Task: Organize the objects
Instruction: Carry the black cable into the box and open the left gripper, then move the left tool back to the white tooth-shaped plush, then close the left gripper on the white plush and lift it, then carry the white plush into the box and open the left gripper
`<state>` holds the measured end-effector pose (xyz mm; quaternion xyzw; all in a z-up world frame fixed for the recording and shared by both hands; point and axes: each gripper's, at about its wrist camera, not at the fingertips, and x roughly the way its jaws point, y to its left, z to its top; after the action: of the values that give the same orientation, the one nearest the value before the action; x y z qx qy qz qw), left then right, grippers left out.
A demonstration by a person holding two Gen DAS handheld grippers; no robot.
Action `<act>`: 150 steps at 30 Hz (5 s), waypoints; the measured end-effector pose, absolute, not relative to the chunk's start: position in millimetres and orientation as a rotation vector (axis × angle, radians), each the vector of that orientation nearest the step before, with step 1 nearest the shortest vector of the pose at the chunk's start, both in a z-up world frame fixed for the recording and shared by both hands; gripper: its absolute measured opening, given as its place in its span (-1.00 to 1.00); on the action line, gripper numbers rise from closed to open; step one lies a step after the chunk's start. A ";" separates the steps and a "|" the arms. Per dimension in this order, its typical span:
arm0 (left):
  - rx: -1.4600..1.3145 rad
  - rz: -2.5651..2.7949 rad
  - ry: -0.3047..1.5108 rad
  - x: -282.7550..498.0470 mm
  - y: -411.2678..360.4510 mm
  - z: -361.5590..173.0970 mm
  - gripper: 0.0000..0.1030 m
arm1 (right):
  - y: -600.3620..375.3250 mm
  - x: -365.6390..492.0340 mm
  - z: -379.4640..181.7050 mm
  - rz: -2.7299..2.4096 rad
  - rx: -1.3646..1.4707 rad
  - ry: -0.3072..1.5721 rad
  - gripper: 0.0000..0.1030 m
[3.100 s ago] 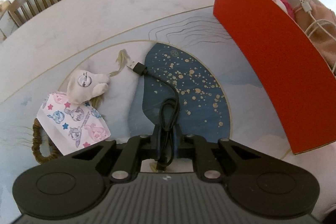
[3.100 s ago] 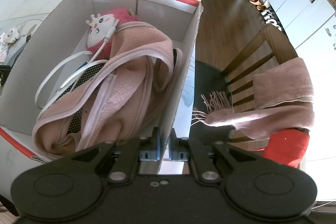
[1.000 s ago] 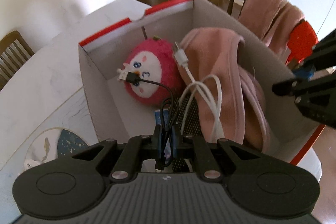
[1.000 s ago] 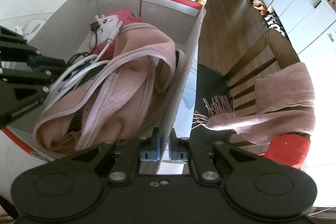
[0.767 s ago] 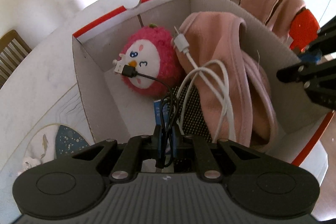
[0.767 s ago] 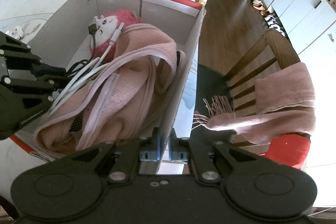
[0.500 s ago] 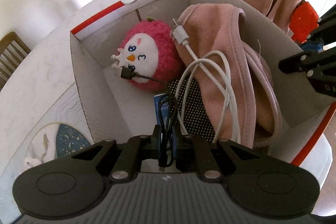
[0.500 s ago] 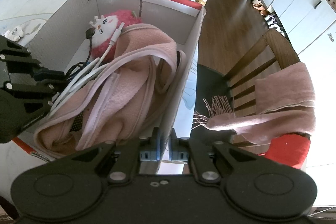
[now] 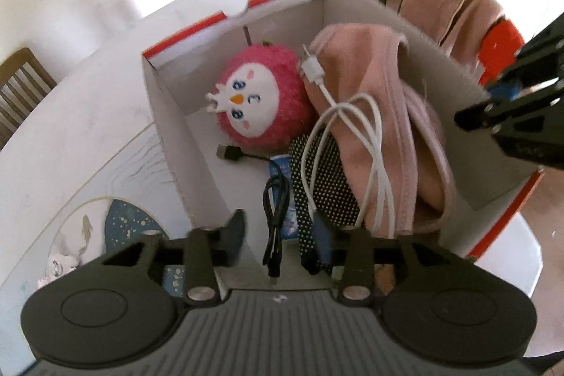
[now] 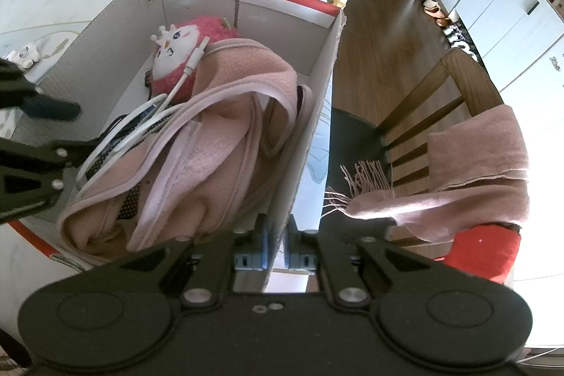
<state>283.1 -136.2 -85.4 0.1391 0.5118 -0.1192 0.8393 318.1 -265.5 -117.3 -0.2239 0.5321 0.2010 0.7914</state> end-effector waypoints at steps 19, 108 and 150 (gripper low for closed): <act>0.051 -0.261 0.918 247.0 -69.7 -17.9 0.36 | -265.1 317.9 -117.3 0.434 -0.479 1.146 -0.88; 0.043 -0.122 0.950 282.0 53.2 -67.3 -0.01 | -269.6 321.0 -121.7 0.401 -0.428 1.181 -0.90; 0.334 -0.416 1.063 322.7 -150.9 -87.2 0.00 | -269.2 318.6 -121.6 0.438 -0.441 1.153 -0.90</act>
<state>322.7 -150.9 -87.2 0.1574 0.5007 -0.1961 0.8283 318.6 -269.2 -121.6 -0.2049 0.5363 0.2037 0.7931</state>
